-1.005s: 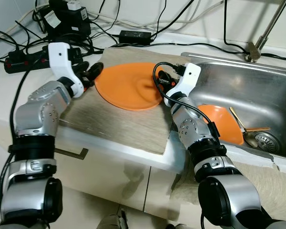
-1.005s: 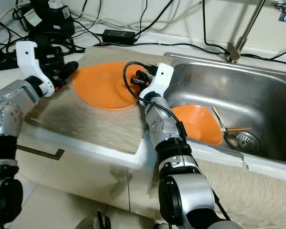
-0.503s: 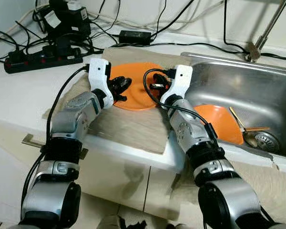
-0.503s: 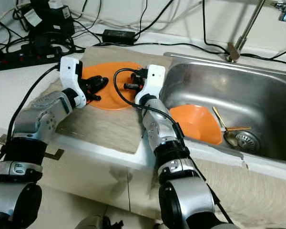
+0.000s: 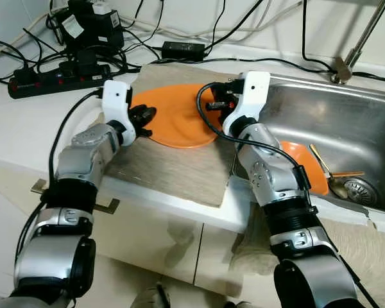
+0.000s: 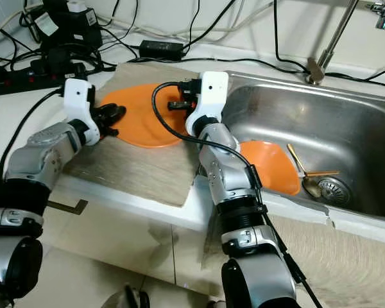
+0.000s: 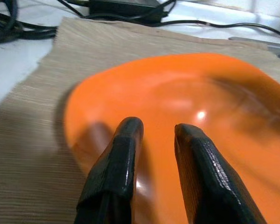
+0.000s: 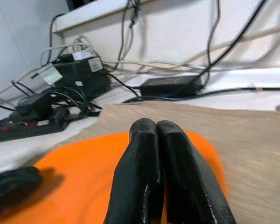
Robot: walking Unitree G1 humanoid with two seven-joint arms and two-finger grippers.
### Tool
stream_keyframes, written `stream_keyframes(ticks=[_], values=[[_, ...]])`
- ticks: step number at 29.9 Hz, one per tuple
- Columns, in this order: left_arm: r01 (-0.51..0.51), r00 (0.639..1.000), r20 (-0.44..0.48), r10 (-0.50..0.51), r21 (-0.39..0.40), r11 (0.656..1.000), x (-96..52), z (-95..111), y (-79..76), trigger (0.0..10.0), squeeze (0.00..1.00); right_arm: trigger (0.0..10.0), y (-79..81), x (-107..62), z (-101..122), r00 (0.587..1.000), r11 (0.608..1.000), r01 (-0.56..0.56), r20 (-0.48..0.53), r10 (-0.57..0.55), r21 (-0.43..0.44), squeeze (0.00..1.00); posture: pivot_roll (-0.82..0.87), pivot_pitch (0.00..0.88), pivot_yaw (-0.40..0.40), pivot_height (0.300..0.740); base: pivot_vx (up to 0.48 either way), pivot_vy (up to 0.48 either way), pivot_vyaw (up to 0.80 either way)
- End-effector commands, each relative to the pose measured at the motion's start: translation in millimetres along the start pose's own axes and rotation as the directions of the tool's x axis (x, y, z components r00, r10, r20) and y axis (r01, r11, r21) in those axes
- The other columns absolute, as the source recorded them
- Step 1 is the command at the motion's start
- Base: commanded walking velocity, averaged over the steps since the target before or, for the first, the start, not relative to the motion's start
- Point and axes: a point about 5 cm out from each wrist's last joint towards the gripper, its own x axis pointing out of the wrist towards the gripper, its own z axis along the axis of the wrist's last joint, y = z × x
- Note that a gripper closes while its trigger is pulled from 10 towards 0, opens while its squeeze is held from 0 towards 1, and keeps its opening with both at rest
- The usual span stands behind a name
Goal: Kitchen organization
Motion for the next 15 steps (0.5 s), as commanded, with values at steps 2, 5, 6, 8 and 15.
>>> stream_keyframes(ticks=[2, 5, 6, 8, 15], values=[[0.009, 1.000, 0.010, -0.010, 0.037, 0.999, 0.9, 11, 2.4, 10.0, 0.00, 10.0, -2.8, -4.4, -2, 1.000, 1.000, 0.017, -0.018, -0.017, 0.015, 0.00, 0.03, 0.026, 0.035, 0.740, 0.000, 0.000, 0.00], [0.022, 0.999, -0.033, -0.021, 0.040, 0.999, 0.1, 10, 5.0, 10.0, 0.00, 10.0, 0.0, -7.9, -1, 1.000, 1.000, 0.010, -0.030, -0.010, 0.019, 0.00, 0.03, 0.026, 0.039, 0.740, 0.000, 0.000, 0.00], [0.021, 0.998, -0.054, -0.019, 0.031, 0.999, -0.1, 8, 6.7, 10.0, 0.00, 10.0, 0.9, -8.8, 0, 0.999, 1.000, 0.007, -0.032, -0.006, 0.019, 0.00, 0.03, 0.026, 0.039, 0.740, 0.000, 0.000, 0.00], [0.037, 0.997, -0.075, -0.035, 0.023, 0.999, 0.0, 7, 7.5, 10.0, 0.00, 10.0, 2.2, -9.5, -1, 0.999, 1.000, 0.001, -0.037, 0.000, 0.018, 0.00, 0.03, 0.025, 0.041, 0.740, 0.000, 0.000, 0.00], [0.009, 0.987, -0.158, -0.004, 0.033, 0.999, 1.1, -5, 12.0, 10.0, 0.00, 10.0, 8.2, -12.1, -3, 0.998, 1.000, -0.020, -0.053, 0.021, 0.022, 0.00, 0.03, 0.023, 0.047, 0.740, 0.000, 0.000, 0.00]])
